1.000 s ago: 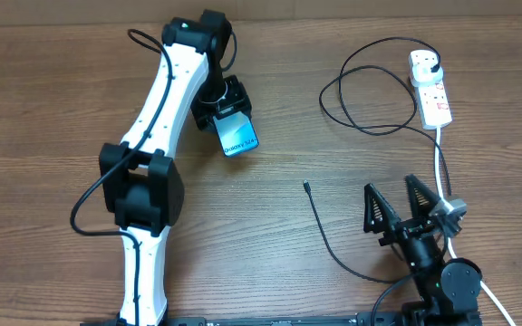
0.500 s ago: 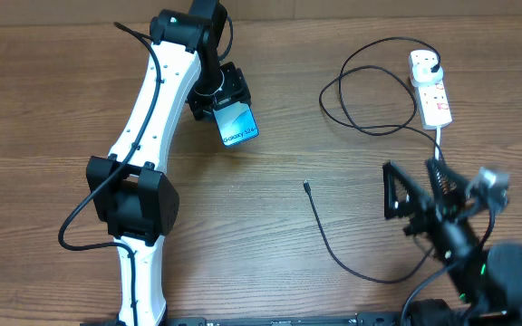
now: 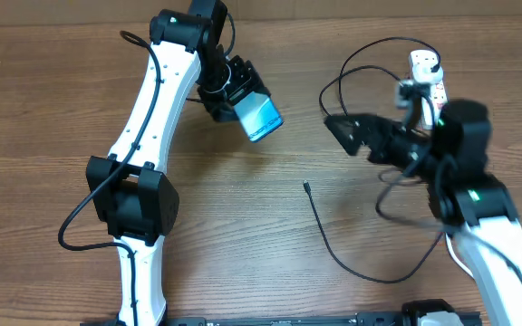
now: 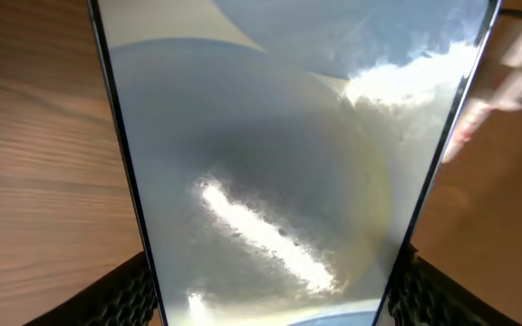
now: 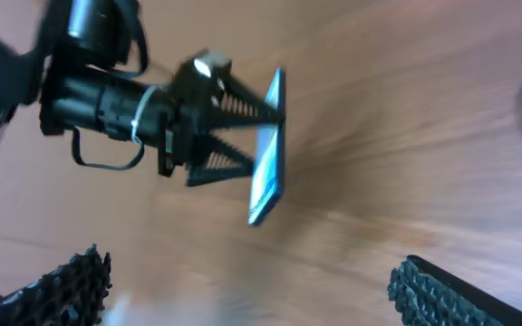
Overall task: Plug charger to phone and switch on socket
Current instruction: 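Raise the right arm and move the right gripper toward the phone, then close the right gripper on the phone's edge beside the left gripper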
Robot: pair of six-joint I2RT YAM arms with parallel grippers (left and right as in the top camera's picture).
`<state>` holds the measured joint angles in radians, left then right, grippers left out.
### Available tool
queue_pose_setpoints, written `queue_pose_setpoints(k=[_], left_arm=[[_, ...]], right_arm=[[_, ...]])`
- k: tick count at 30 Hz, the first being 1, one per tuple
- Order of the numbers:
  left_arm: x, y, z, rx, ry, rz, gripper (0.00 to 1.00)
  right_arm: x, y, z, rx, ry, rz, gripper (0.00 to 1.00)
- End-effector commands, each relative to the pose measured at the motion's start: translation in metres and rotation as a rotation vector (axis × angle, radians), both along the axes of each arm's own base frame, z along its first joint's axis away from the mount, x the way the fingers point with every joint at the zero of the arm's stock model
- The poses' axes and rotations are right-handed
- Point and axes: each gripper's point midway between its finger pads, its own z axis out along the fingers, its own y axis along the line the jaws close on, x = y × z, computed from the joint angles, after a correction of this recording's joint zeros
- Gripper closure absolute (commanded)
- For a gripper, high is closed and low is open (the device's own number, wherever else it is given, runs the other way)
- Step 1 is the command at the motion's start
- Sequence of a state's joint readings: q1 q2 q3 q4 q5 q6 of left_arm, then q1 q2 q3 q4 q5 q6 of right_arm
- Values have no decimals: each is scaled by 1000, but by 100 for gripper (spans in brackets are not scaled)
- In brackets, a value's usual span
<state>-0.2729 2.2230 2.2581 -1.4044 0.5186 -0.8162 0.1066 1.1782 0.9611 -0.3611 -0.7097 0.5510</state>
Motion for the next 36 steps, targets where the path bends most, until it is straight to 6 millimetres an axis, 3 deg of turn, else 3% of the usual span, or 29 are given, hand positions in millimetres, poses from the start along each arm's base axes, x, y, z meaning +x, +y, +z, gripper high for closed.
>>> queue_pose_setpoints(k=[1,5,11,18,24,31,36], left_arm=[[-5,-25,43,-216,80,103,30],[-6,-29,47,-250,192,224,29],[-8,-39,56,-312,260,268,29],[-13,-47,55,-304,272,261,29],[-14,-49,51,-274,253,253,29],[-19,-55,48,-252,241,226,29],[-24,-63,39,-179,207,215,29]], right_arm=[[-1,26,5,154,82,139,0],[12,38,-4,179,101,153,0],[32,37,-20,104,117,-14,11],[43,37,-44,-44,134,-233,15],[48,40,-39,-56,90,-278,10],[49,41,-38,-57,83,-277,21],[48,41,-39,-54,93,-275,37]])
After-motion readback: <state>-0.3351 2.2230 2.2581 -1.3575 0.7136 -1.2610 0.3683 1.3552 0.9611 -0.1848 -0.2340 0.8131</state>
